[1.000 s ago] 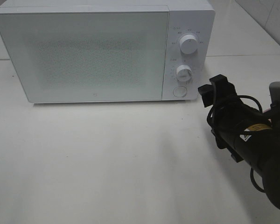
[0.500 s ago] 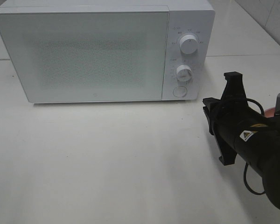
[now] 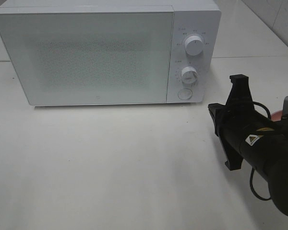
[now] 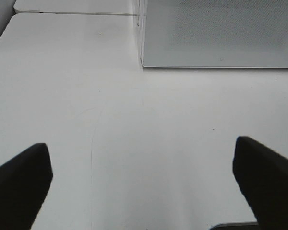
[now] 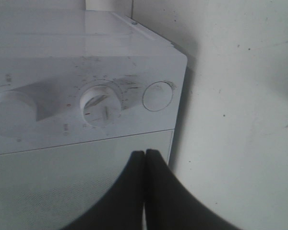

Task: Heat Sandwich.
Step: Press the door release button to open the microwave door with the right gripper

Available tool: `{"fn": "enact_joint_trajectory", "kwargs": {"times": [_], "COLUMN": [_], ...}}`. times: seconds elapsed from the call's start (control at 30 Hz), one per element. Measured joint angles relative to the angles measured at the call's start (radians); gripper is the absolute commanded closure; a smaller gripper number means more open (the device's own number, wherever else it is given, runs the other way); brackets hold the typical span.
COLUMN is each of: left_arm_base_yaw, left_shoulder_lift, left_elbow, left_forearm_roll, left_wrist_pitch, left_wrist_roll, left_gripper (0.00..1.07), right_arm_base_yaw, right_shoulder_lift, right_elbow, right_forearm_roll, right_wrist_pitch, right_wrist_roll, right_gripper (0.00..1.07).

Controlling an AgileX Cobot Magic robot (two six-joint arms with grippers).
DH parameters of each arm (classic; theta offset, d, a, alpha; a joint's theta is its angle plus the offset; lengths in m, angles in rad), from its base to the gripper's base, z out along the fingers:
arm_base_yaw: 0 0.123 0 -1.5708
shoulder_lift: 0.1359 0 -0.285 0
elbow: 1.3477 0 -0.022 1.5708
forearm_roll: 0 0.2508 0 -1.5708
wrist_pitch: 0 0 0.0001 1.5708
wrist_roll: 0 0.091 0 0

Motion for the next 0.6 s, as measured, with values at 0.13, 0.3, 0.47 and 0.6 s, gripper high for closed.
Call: {"fn": "enact_joint_trajectory", "kwargs": {"times": [0.13, 0.3, 0.47, 0.6], "left_arm_base_yaw": [0.0, 0.0, 0.0, 0.0], "left_shoulder_lift": [0.0, 0.0, 0.0, 0.0], "left_elbow": [0.0, 0.0, 0.0, 0.0], "left_forearm_roll": [0.0, 0.0, 0.0, 0.0], "left_wrist_pitch": [0.0, 0.0, 0.0, 0.0], "left_wrist_roll": [0.0, 0.0, 0.0, 0.0], "left_gripper": [0.1, 0.1, 0.1, 0.1], "right_arm_base_yaw": [0.0, 0.0, 0.0, -0.037], "right_shoulder_lift": [0.064, 0.121, 0.162, 0.198], "right_elbow": [-0.037, -0.078, -0.116, -0.167], "right_forearm_roll": [0.003, 0.003, 0.003, -0.04], "right_wrist_pitch": [0.001, 0.001, 0.003, 0.04], "right_wrist_roll": [0.017, 0.05, 0.057, 0.073], "right_gripper": [1.07, 1.07, 1.07, 1.07]}}
